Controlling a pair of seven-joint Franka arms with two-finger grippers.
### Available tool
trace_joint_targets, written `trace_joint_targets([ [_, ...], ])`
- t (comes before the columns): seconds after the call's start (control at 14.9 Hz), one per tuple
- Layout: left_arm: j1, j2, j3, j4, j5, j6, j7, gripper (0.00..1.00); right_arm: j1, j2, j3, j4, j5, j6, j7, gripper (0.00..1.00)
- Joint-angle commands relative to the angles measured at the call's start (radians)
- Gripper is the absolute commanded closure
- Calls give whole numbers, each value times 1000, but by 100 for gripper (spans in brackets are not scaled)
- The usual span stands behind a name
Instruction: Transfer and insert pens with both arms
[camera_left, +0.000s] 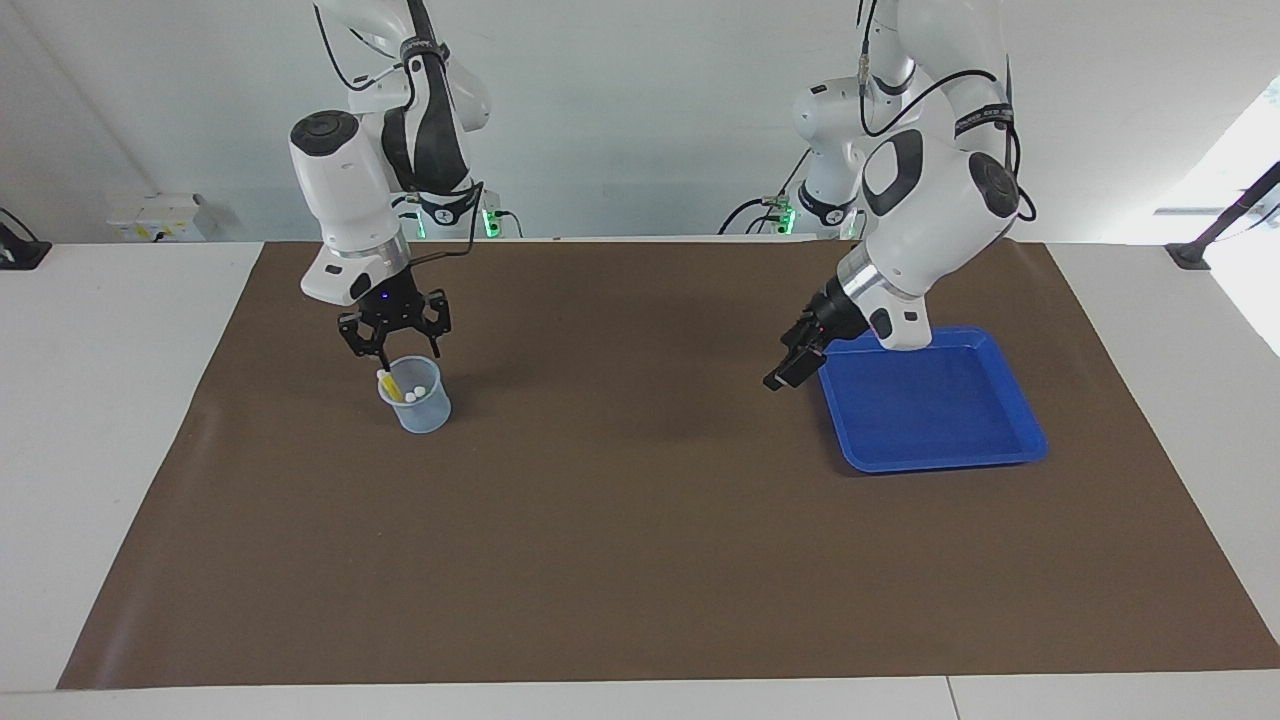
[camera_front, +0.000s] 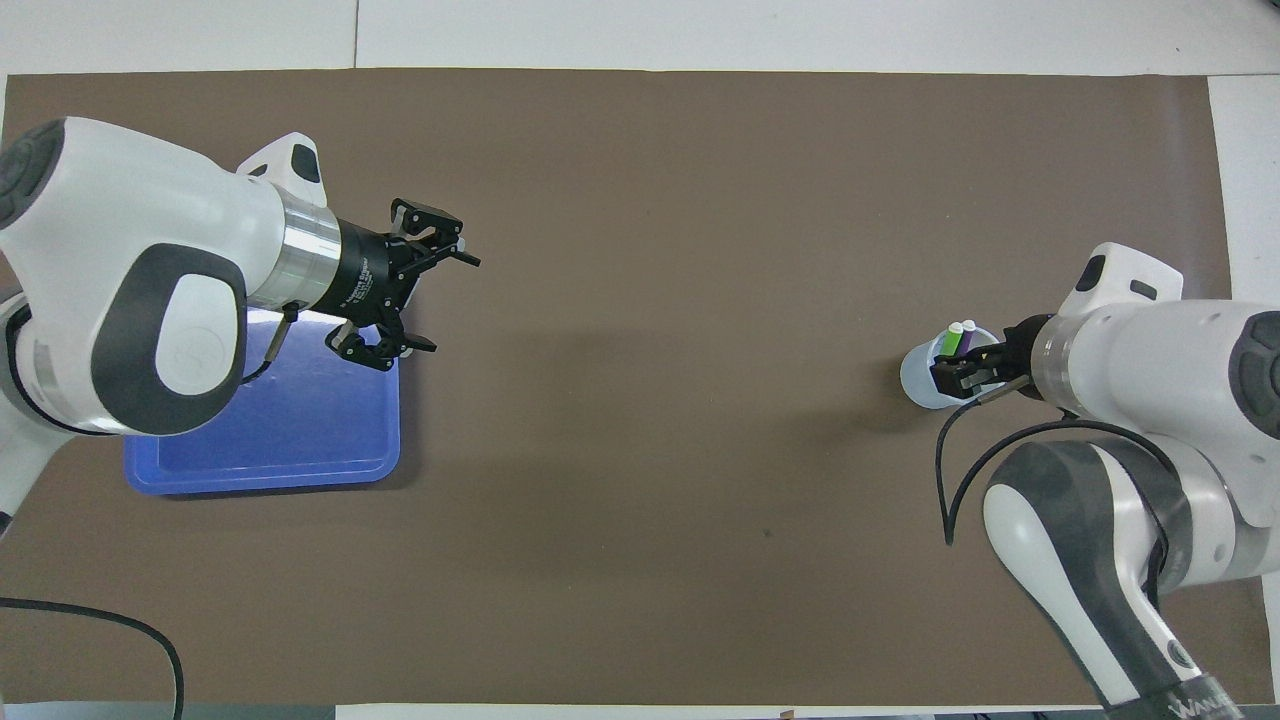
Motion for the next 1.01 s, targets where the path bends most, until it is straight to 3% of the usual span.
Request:
trace_joint_targets([
  [0.0, -74, -68, 134, 0, 46, -111, 178, 0, -6, 7, -3, 83, -12, -62, 3, 0],
  [0.27, -99, -84, 220, 131, 249, -362, 501, 0, -11, 17, -10, 234, -12, -207, 126, 0],
  [0.61, -145, -88, 306, 302, 364, -615, 826, 0, -9, 113, -24, 561, -37, -526, 266, 0],
  [0.94, -194, -159, 308, 295, 427, -714, 1006, 0, -6, 114, -27, 664, -54, -697, 288, 0],
])
